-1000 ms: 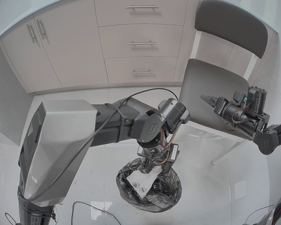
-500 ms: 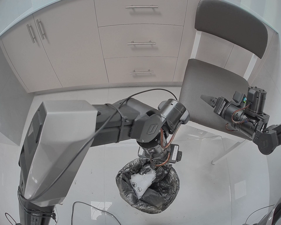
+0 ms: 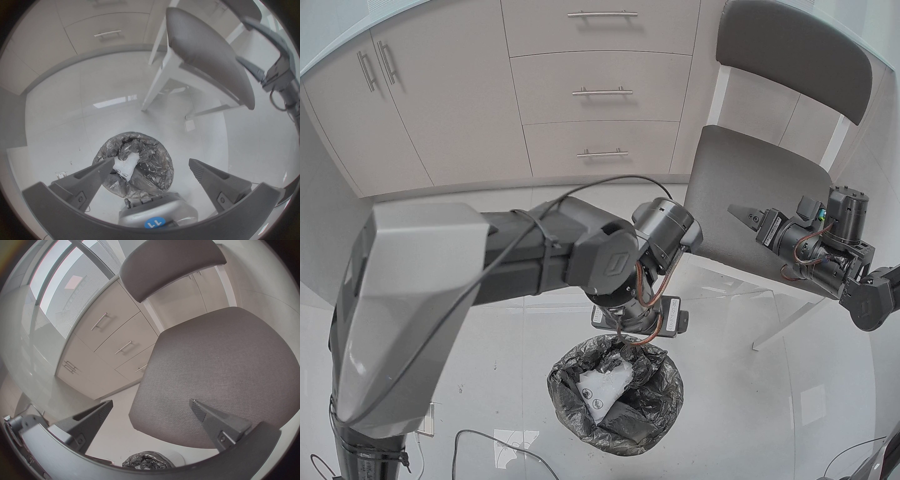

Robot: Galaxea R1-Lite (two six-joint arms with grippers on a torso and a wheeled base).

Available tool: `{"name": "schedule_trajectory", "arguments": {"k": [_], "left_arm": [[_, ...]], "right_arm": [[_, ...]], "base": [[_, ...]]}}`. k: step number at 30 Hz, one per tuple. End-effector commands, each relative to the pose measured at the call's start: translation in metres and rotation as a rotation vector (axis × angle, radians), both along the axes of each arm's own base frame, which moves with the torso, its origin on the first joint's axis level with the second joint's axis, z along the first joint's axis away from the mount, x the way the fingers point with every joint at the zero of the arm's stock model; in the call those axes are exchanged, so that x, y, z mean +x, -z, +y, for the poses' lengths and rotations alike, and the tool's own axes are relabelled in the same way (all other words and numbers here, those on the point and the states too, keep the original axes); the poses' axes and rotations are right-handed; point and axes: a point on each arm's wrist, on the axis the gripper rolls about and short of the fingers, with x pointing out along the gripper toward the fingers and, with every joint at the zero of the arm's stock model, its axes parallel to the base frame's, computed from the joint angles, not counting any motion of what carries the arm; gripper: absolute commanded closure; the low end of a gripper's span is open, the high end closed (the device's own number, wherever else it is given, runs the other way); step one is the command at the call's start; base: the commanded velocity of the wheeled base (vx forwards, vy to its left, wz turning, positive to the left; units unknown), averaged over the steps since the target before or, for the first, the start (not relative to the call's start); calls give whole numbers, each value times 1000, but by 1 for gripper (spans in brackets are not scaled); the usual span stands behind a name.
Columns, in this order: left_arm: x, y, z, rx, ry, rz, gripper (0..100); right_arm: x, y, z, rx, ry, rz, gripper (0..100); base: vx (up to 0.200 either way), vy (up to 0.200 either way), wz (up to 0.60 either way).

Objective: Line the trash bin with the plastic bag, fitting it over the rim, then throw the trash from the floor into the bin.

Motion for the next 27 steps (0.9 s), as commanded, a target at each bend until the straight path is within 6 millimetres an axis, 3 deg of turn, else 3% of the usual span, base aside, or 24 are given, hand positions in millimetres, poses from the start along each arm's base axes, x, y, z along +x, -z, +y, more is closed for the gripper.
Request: {"name": "schedule_trajectory", "arguments": {"k": [1,4,5,6,8,9,10,13,14,16,22,24,25,26,27], "left_arm": [[-11,-43,14,-75,-35,-60,0],[-16,-65,24,-102,-59,-111,0],[-22,-88,35,-122,-91,-175,0],[-22,-89,36,-123,-96,-181,0],[-38,-131,61,-173,-149,-286,0],[-41,-137,64,-182,-155,-301,0],[-52,-161,80,-222,-182,-362,0],[-80,-206,117,-297,-254,-485,0],[-80,-206,117,-297,-254,-485,0],[-110,-234,156,-349,-305,-559,0],[-173,-252,235,-414,-384,-649,0],[-182,-253,246,-422,-398,-665,0],[-201,-251,270,-437,-448,-710,0],[-207,-251,278,-442,-469,-729,0],[-211,-250,282,-443,-484,-739,0]], "right_arm": [[-1,1,2,-1,-8,1,0],[-2,0,3,-1,-13,1,0],[-3,2,4,-4,-16,7,0],[-3,2,4,-4,-16,7,0],[-5,5,8,-6,-41,12,0],[-6,5,9,-5,-46,13,0],[-9,4,13,-2,-68,12,0],[-22,-5,20,6,-102,-13,0],[-22,-5,20,6,-102,-13,0],[-38,-16,22,13,-128,-43,0],[-73,-29,35,28,-218,-82,0],[-78,-29,38,27,-234,-82,0],[-88,-25,47,22,-280,-70,0],[-89,-22,50,18,-294,-58,100],[-90,-20,52,16,-301,-53,100]], "base": [[0,0,0],[0,0,0],[0,0,0],[0,0,0],[0,0,0],[0,0,0],[0,0,0],[0,0,0],[0,0,0],[0,0,0],[0,0,0],[0,0,0],[0,0,0],[0,0,0],[0,0,0]]}}
